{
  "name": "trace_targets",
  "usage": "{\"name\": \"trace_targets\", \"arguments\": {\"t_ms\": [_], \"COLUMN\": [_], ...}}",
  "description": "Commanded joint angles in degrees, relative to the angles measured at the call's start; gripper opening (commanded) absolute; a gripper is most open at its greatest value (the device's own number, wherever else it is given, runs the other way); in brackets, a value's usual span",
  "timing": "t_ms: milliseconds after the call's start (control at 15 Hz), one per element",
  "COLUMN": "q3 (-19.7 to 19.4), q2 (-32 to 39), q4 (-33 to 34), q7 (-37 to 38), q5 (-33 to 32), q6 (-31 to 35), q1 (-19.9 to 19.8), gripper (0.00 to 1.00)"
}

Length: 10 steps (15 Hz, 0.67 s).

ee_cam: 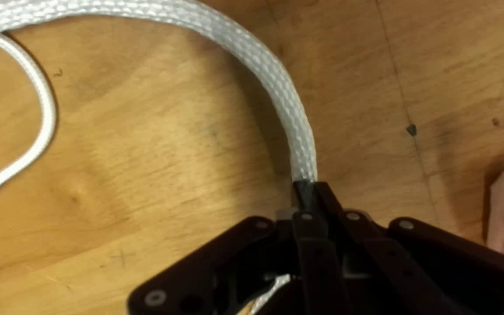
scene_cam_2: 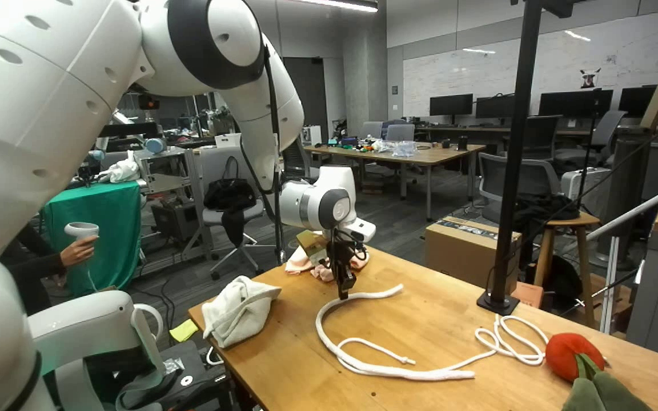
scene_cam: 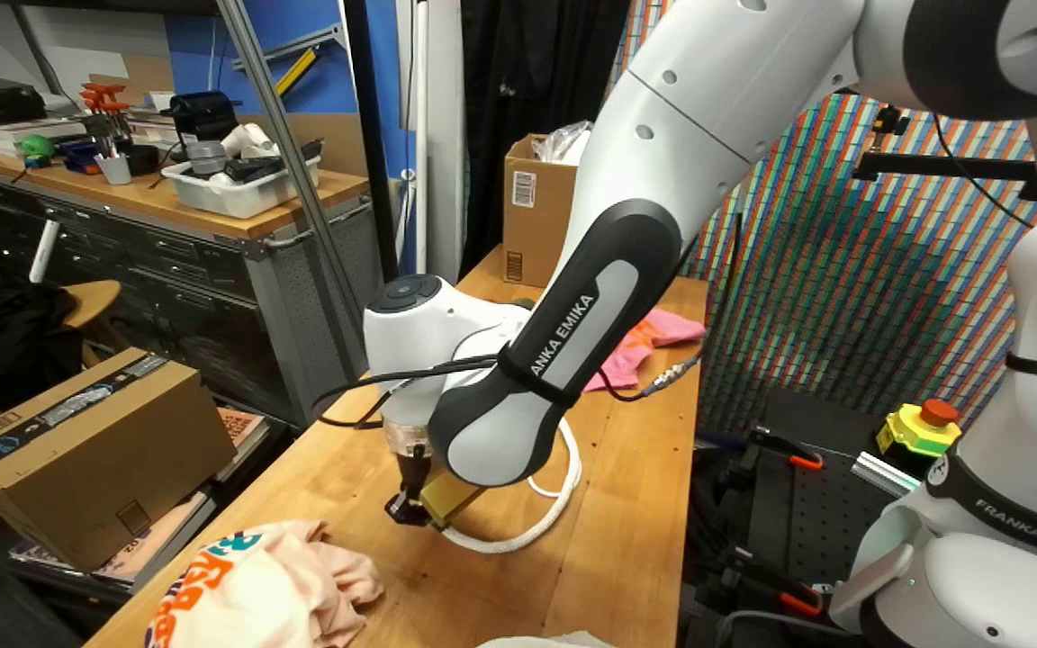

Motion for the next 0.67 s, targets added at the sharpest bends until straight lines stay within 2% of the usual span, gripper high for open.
{"name": "trace_targets", "arguments": {"t_ms": [0,267,600], "q3": [-0.82,-3.25,-8.33], "q2": [3.41,5.31,7.83], "q4": [6.22,11.2,15.62], "q7": [2.22,4.06,7.53], "q5": [-0.16,-2.39,-6.01], "q6": [0.62,0.27,0.25], "q1": [2.18,4.5,5.85], "gripper": [0.06,0.06,0.07]}}
